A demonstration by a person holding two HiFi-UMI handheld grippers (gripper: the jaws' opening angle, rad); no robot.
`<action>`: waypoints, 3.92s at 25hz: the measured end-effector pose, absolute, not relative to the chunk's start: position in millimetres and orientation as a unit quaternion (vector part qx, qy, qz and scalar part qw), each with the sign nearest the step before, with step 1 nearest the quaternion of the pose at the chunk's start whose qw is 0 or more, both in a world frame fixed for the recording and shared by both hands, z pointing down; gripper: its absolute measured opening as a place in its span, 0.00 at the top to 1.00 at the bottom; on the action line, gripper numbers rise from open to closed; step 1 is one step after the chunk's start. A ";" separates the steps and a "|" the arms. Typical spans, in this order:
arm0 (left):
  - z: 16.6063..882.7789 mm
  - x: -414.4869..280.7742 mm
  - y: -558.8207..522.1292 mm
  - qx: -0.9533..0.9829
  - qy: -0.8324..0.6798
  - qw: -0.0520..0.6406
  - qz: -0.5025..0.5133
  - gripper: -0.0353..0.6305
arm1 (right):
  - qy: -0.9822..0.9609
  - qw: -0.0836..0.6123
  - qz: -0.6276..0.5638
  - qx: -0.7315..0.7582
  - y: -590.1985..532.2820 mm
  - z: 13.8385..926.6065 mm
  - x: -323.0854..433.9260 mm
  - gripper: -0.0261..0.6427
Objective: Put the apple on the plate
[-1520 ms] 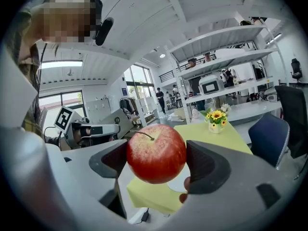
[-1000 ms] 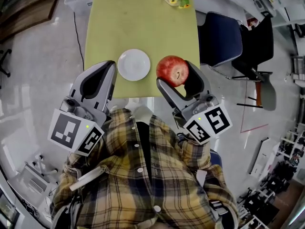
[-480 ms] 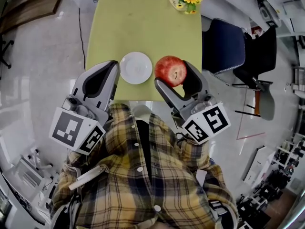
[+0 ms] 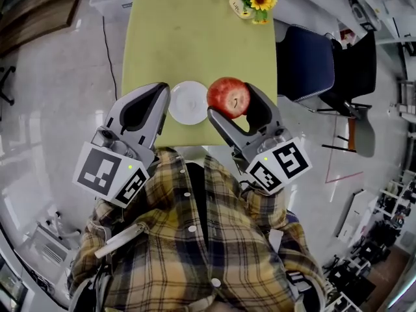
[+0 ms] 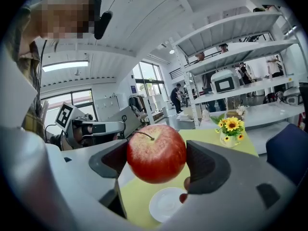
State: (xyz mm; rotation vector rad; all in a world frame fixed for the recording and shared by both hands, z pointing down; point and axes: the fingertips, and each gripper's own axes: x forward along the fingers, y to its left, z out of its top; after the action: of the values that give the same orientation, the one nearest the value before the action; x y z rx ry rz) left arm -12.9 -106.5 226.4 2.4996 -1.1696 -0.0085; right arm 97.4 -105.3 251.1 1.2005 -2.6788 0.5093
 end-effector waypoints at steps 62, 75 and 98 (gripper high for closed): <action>358.8 -54.9 -121.1 0.861 -0.416 0.285 0.066 0.94 | -0.841 0.287 0.251 0.384 -111.3 510.3 52.6 0.40; 359.7 -51.9 -114.4 0.870 -0.394 0.286 0.078 0.94 | -0.839 0.267 0.242 0.409 -110.5 519.3 57.8 0.40; 370.7 -46.2 -117.3 0.876 -0.370 0.302 0.075 0.94 | -0.816 0.280 0.279 0.421 -105.4 528.4 60.7 0.40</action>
State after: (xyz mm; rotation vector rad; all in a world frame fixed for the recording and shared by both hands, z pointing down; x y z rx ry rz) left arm -46.2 -117.3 370.7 2.3223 -0.9813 0.1987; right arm 60.7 -105.4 528.4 1.1294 -2.1889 0.7487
